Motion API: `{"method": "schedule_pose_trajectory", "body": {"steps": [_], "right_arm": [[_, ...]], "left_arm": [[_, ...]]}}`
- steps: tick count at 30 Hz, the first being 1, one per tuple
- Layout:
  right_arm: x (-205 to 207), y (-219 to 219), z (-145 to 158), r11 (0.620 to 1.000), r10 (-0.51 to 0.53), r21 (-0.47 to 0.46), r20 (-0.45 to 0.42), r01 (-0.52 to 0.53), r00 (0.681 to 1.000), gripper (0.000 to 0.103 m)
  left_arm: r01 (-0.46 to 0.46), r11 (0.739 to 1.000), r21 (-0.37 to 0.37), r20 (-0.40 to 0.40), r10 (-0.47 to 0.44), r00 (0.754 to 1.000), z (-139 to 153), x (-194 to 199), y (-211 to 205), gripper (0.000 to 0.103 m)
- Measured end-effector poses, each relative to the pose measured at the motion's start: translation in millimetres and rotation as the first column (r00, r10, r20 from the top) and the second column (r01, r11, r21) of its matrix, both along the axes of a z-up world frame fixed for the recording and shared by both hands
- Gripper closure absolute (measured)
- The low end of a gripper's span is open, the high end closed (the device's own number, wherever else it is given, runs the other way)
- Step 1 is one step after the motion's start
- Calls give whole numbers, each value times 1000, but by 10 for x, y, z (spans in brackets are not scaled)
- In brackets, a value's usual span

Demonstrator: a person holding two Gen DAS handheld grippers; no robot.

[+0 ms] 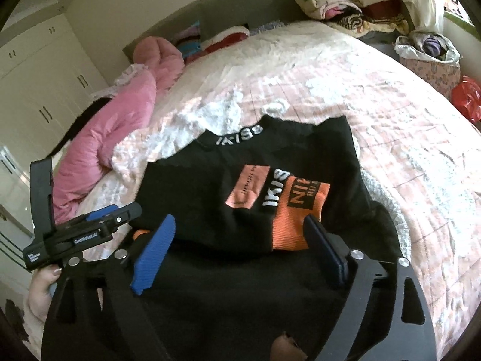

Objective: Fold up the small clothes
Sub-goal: 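Move both tools down to the sweatshirt hem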

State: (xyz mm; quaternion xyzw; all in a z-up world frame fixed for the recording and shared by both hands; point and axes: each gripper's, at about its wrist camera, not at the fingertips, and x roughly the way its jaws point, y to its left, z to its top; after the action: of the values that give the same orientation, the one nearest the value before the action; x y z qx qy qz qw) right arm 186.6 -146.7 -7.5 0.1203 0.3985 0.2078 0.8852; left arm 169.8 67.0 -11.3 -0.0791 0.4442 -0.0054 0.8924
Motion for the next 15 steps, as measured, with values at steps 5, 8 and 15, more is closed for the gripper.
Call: {"method": "schedule_pose_trajectory", "body": {"steps": [5,8,15], "right_arm": [[-108,-18,130,1000,0,12,25,-1,1000,10],[-186,-30,190,1000,-1,10,36,1,999,9],[-421,-124,354,999,-15,36,73,13,997,9]], "left_arm": [[-18,1000,9,37,18,999,196,-180,41,10],[-25,1000,-12,38,25,999,254,-273,84,10],[-78,997,-17,63,78,995,381,-584,260,9]]}}
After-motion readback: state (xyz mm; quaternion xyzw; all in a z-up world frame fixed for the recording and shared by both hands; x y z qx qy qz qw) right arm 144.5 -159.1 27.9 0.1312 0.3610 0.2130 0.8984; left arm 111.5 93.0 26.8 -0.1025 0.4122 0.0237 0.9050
